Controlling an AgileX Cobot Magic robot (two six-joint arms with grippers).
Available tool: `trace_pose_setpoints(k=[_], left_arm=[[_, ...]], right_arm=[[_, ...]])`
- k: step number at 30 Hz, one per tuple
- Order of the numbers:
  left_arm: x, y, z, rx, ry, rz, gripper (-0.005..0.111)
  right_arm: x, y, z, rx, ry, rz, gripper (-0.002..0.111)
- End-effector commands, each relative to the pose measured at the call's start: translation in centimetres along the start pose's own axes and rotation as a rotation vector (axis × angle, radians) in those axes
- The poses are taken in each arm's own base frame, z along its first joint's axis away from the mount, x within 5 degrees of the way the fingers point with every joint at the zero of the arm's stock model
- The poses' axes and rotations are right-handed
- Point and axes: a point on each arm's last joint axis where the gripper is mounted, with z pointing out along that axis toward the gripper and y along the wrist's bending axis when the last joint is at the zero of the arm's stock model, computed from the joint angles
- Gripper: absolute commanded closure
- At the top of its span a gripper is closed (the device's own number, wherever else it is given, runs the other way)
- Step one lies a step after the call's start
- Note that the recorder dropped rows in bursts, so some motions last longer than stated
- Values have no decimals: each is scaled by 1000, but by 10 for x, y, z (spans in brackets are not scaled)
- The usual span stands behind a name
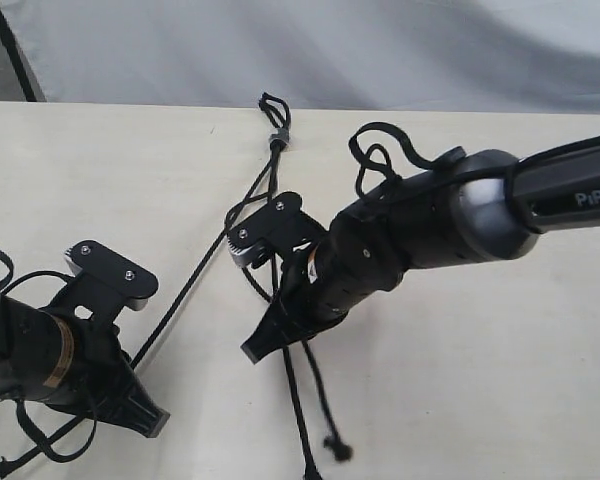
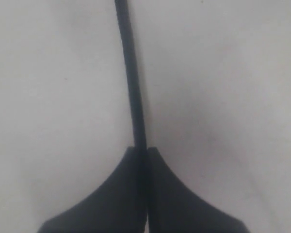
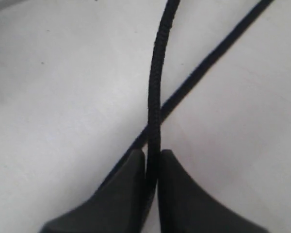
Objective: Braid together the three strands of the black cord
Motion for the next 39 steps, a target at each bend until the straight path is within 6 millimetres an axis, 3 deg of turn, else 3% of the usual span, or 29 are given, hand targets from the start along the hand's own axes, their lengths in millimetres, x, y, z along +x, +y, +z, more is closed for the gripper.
trace_pose_setpoints(k=[1,5,8,13,18,23,28,33,39], left_arm=[[3,1,-1,-5,10,-21,107],[1,0,-1,11,-10,-21,107],[-4,-4,-1,50,-62,-21,107],[-6,-4,-1,55,-71,-10,107],[-6,-2,-2,27,-46,-12,107],[-4,4,-20,-11,-57,-30,107],[-6,7,-32,-15,-101,-33,107],[-5,8,-33,-25,-91,-34,107],[-8,9,-48,-10,-171,-36,107]], right_arm=[[-1,-9,-9,13,7,1,108],[-10,-11,-35,29,-60,-19,108],[-13,-30,-59,67,-100,8,108],[4,-104,-80,179,-107,204,108],[18,-127,-84,208,-55,272,108],[24,-140,-86,230,-56,305,108],[45,-173,-92,264,-33,456,108],[63,-173,-72,239,53,472,108],[68,-170,-67,232,62,479,108]])
